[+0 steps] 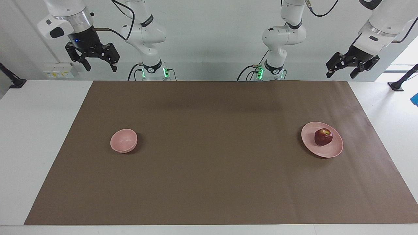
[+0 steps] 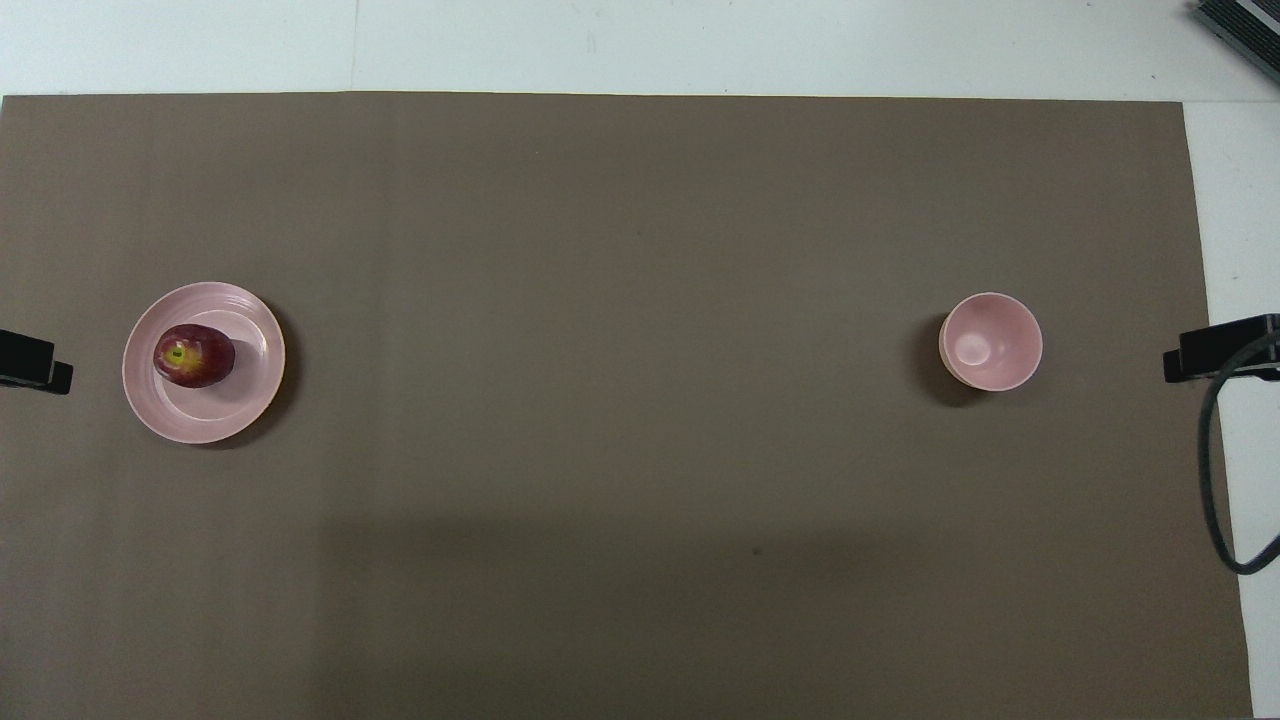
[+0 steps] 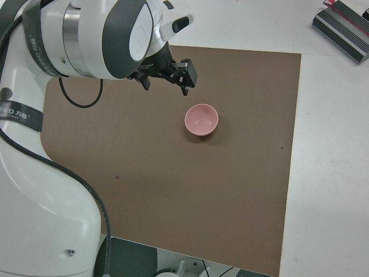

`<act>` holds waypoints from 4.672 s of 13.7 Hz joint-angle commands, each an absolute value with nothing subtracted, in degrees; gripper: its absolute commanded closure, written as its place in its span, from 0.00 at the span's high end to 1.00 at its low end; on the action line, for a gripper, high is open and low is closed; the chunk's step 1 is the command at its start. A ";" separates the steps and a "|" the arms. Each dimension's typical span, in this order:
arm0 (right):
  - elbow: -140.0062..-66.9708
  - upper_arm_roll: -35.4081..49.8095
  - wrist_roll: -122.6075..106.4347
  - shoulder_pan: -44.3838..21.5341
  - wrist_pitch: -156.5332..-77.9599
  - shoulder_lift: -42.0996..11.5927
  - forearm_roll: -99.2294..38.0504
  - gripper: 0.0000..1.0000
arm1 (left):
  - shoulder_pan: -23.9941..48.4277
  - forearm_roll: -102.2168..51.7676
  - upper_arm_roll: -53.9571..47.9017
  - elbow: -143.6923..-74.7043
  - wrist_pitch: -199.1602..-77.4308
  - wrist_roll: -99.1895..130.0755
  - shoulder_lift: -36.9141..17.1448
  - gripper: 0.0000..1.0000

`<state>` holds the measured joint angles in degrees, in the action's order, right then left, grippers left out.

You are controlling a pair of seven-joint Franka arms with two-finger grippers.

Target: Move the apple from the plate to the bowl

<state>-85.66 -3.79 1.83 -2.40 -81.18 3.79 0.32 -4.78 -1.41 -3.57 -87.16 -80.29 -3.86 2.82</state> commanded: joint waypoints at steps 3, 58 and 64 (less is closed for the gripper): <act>-85.69 -3.52 0.35 -1.58 -81.56 3.96 -0.97 1.00 | -4.04 -1.41 -2.99 -86.84 -79.54 -4.48 2.90 1.00; -85.69 -3.52 0.35 -1.58 -81.47 3.96 -0.97 1.00 | -10.72 -1.49 -2.90 -115.84 -131.84 -12.48 -15.91 0.29; -85.69 -3.52 0.35 -1.58 -81.47 3.95 -0.97 1.00 | -8.88 -0.89 -2.90 -109.52 -116.04 -5.56 -14.59 0.00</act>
<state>-85.66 -3.79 1.83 -2.40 -81.18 3.79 0.32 -10.37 -1.42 -3.30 -112.35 -121.79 -9.62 -15.47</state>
